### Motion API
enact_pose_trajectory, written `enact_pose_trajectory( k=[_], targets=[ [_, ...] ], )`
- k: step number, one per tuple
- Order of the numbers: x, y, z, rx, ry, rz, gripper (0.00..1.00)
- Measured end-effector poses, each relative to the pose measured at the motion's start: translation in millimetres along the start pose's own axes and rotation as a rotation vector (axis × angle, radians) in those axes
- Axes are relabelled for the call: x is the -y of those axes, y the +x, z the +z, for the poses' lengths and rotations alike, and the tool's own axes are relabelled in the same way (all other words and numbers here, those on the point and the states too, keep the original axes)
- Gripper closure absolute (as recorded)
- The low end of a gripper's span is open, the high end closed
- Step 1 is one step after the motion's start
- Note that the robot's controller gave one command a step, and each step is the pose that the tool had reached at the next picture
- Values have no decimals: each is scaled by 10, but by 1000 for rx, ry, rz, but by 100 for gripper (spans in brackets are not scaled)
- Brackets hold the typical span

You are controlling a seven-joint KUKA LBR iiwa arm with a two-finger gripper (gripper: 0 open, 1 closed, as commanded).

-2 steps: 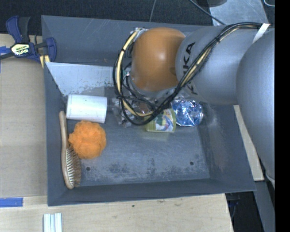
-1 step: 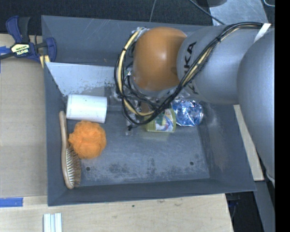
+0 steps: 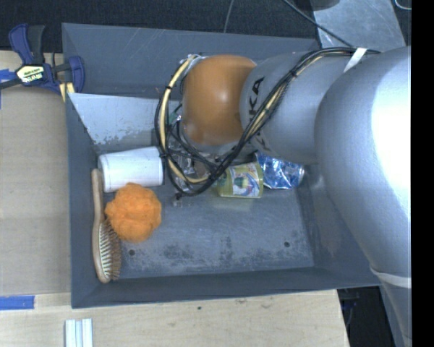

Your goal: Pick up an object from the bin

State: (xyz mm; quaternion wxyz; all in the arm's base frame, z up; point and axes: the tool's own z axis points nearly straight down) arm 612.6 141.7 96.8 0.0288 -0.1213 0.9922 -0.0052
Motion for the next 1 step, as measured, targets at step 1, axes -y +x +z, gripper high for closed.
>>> enact_pose_trajectory(
  k=[1],
  targets=[
    [-89,-169,200,5,7,166,0]
  ],
)
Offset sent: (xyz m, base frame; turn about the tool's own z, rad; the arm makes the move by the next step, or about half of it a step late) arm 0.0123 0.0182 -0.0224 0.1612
